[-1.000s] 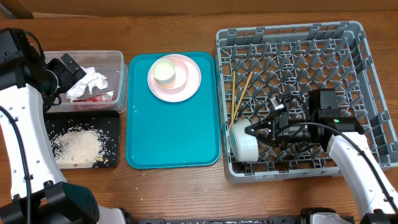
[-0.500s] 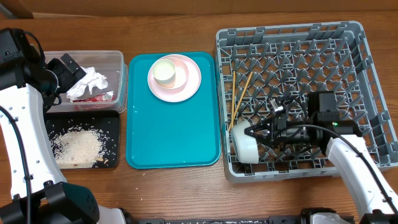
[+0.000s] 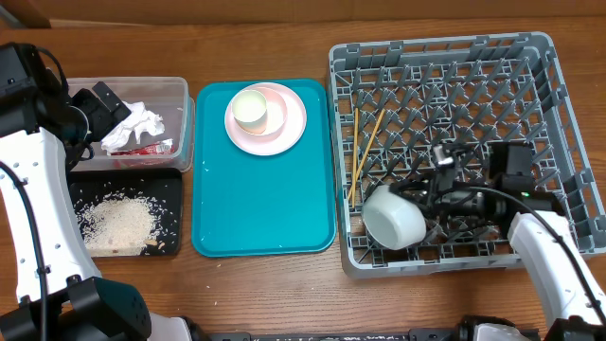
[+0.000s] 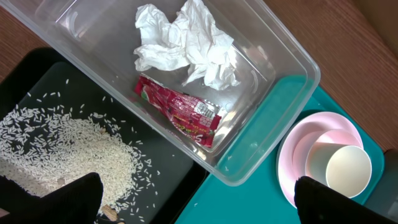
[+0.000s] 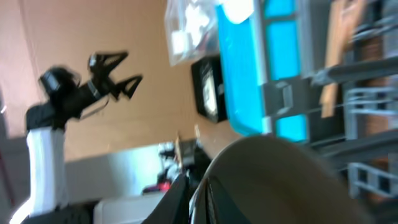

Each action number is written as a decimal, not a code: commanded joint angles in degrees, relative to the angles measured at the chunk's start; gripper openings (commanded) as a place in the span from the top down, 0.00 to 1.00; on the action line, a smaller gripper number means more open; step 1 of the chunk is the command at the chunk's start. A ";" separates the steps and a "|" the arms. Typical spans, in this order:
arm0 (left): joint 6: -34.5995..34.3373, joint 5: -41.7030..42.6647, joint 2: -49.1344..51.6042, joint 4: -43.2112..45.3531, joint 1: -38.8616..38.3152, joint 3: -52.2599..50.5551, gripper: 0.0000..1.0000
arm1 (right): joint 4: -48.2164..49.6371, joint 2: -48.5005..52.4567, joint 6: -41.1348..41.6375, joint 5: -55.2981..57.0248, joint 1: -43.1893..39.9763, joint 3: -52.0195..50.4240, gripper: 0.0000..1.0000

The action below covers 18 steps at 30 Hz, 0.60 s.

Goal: Sort waste into correct bins and load items into the dishwasher

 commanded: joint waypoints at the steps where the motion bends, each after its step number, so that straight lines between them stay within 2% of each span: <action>1: -1.20 0.20 0.20 0.04 -0.11 0.74 0.00 | -0.44 0.33 -0.44 8.07 -2.25 -1.38 0.88; 4: -1.22 0.20 0.20 0.04 -0.11 0.74 0.00 | -0.61 0.33 -0.46 12.50 -3.32 -1.38 0.86; 7: -1.20 0.20 0.20 0.04 -0.11 0.74 0.00 | -0.66 0.33 -0.44 17.66 -3.43 -1.38 0.72; 18: -1.20 0.20 0.20 0.04 -0.11 0.74 0.00 | -0.09 0.33 -0.61 24.39 -3.45 -1.16 0.57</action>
